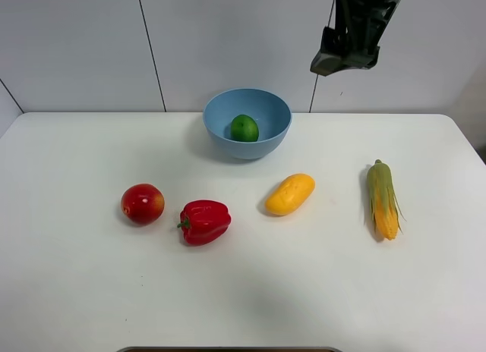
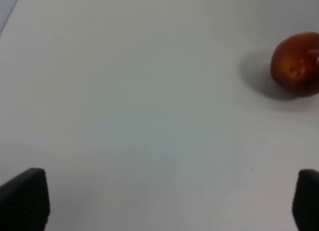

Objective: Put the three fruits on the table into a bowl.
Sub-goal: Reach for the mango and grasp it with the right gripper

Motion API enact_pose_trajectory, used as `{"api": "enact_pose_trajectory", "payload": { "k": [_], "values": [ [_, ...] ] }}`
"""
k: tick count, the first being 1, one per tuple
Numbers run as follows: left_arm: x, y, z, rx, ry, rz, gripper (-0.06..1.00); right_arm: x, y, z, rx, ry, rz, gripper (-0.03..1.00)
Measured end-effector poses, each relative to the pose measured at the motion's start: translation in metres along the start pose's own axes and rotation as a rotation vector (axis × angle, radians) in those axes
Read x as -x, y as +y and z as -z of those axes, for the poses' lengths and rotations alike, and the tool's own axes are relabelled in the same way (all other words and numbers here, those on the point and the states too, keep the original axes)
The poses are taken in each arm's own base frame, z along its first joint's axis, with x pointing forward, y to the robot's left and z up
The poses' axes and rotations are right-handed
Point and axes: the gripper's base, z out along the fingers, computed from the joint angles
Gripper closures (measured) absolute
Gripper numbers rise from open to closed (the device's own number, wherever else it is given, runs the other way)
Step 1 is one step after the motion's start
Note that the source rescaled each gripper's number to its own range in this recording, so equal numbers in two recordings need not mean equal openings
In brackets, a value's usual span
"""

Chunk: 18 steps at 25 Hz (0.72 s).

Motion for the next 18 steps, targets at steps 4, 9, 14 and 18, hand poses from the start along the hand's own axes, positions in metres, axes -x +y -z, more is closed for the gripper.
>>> {"api": "enact_pose_trajectory", "payload": {
  "k": [4, 9, 14, 18],
  "values": [
    [0.0, 0.0, 0.0, 0.0, 0.0, 0.0, -0.06, 0.009, 0.004, -0.032, 0.086, 0.011, 0.1, 0.0],
    [0.0, 0.0, 0.0, 0.0, 0.0, 0.0, -0.06, 0.017, 0.01, -0.061, 0.178, 0.005, 0.09, 0.0],
    [0.0, 0.0, 0.0, 0.0, 0.0, 0.0, -0.06, 0.022, 0.015, -0.074, 0.235, -0.01, 0.052, 0.0],
    [0.0, 0.0, 0.0, 0.0, 0.0, 0.0, -0.06, 0.012, 0.022, -0.086, 0.269, 0.036, 0.039, 0.0]
  ]
}}
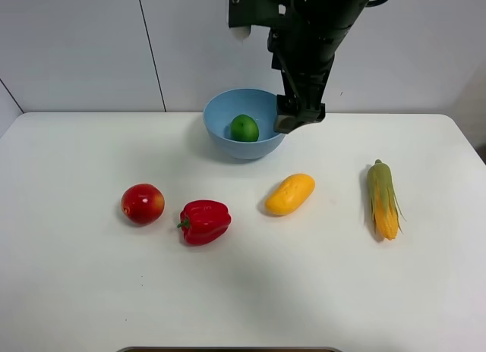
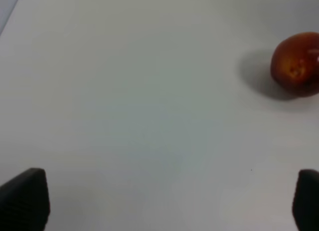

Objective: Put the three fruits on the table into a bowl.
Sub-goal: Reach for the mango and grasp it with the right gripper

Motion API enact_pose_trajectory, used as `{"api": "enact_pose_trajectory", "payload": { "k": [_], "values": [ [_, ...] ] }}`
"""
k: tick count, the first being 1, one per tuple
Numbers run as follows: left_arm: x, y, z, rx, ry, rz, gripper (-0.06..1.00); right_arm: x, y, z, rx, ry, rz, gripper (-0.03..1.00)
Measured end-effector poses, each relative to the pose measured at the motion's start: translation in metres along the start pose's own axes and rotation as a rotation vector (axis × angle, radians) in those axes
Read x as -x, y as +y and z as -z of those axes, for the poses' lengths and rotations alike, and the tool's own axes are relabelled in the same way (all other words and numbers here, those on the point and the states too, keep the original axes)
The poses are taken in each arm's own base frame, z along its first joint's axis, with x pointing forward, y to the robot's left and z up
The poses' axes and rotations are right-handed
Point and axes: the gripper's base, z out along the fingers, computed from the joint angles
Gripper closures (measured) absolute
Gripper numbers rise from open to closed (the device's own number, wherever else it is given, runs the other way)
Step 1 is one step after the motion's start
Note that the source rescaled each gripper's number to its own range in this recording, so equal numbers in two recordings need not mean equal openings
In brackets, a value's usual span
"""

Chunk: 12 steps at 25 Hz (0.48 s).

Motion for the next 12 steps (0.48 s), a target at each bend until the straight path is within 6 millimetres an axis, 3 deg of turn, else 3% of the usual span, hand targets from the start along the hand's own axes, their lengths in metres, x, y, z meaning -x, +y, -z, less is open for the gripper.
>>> {"api": "enact_pose_trajectory", "payload": {
  "k": [6, 12],
  "values": [
    [0.0, 0.0, 0.0, 0.0, 0.0, 0.0, -0.06, -0.029, 0.009, -0.033, 0.095, 0.114, 0.023, 0.0],
    [0.0, 0.0, 0.0, 0.0, 0.0, 0.0, -0.06, -0.055, 0.006, -0.046, 0.117, 0.201, 0.043, 0.0]
  ]
}}
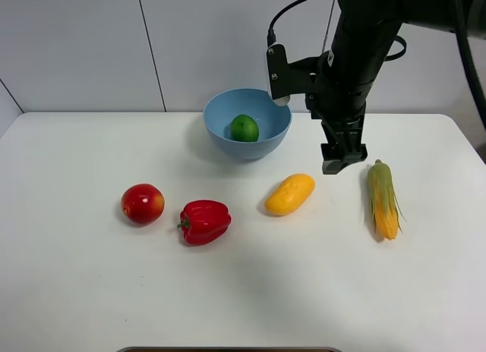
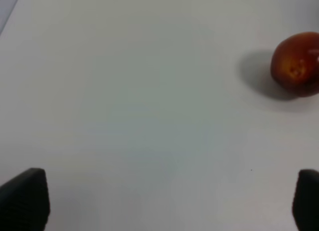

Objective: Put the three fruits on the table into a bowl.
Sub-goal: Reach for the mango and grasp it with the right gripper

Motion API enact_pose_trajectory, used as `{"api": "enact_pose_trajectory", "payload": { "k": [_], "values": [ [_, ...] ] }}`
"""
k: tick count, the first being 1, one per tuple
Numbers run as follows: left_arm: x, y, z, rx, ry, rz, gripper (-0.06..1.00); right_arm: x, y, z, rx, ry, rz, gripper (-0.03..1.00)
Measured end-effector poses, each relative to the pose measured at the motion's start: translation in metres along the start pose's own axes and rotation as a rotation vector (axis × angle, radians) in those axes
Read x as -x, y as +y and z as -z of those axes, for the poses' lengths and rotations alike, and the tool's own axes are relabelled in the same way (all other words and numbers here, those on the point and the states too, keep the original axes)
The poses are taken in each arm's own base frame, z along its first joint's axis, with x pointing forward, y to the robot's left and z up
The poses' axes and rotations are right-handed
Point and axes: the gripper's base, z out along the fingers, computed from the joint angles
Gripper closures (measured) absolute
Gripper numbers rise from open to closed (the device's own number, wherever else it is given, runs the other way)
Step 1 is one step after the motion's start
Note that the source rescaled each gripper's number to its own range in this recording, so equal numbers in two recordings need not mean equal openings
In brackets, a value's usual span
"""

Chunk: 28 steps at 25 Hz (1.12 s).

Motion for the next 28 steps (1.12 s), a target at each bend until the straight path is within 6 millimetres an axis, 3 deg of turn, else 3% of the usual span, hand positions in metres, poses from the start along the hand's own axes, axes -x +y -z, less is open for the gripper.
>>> {"api": "enact_pose_trajectory", "payload": {
  "k": [6, 15, 21, 28],
  "values": [
    [0.0, 0.0, 0.0, 0.0, 0.0, 0.0, -0.06, -0.006, 0.003, -0.011, 0.022, 0.044, 0.056, 0.0],
    [0.0, 0.0, 0.0, 0.0, 0.0, 0.0, -0.06, -0.006, -0.005, -0.048, 0.064, 0.15, 0.124, 0.0],
    [0.0, 0.0, 0.0, 0.0, 0.0, 0.0, -0.06, 0.003, -0.016, -0.058, -0.041, 0.081, 0.136, 0.0],
    [0.0, 0.0, 0.0, 0.0, 0.0, 0.0, -0.06, 0.011, -0.019, -0.086, -0.009, 0.061, 0.135, 0.0]
  ]
}}
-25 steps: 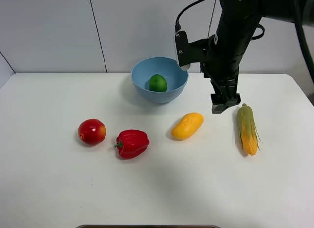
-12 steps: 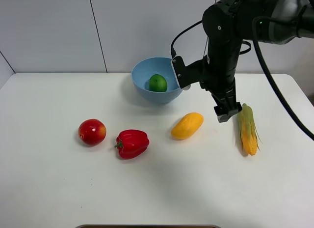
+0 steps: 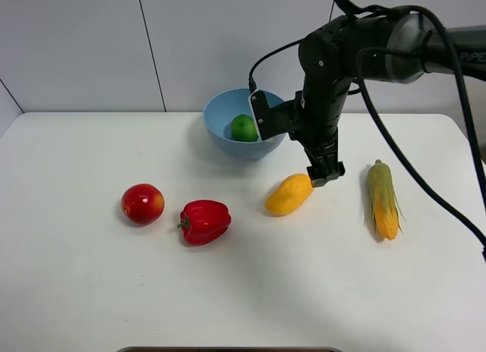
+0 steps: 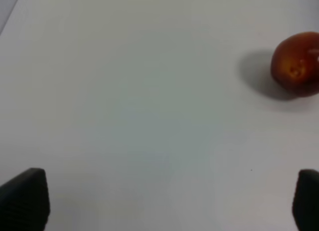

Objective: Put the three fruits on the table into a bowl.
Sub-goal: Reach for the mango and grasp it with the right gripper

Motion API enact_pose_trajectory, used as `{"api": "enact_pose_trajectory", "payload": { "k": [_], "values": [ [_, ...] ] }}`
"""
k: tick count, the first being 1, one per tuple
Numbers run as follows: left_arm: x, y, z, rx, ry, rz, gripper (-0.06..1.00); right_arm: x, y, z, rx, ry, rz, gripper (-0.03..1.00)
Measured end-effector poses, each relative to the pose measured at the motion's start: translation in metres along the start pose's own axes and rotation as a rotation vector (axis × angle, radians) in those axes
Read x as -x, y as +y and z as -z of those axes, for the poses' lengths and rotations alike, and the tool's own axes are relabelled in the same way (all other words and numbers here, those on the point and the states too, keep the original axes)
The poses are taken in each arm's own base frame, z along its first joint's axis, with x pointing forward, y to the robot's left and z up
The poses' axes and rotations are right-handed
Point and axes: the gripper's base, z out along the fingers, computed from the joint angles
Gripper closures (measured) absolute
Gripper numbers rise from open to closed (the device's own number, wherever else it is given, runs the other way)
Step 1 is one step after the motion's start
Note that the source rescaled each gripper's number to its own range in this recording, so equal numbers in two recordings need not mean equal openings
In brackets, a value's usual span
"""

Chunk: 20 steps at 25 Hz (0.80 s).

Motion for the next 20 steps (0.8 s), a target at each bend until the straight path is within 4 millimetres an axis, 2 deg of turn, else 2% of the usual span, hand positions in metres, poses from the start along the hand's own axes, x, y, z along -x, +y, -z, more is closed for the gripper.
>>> {"api": "enact_pose_trajectory", "payload": {
  "k": [20],
  "values": [
    [0.0, 0.0, 0.0, 0.0, 0.0, 0.0, -0.06, 0.016, 0.004, -0.042, 0.086, -0.014, 0.107, 0.0]
  ]
}}
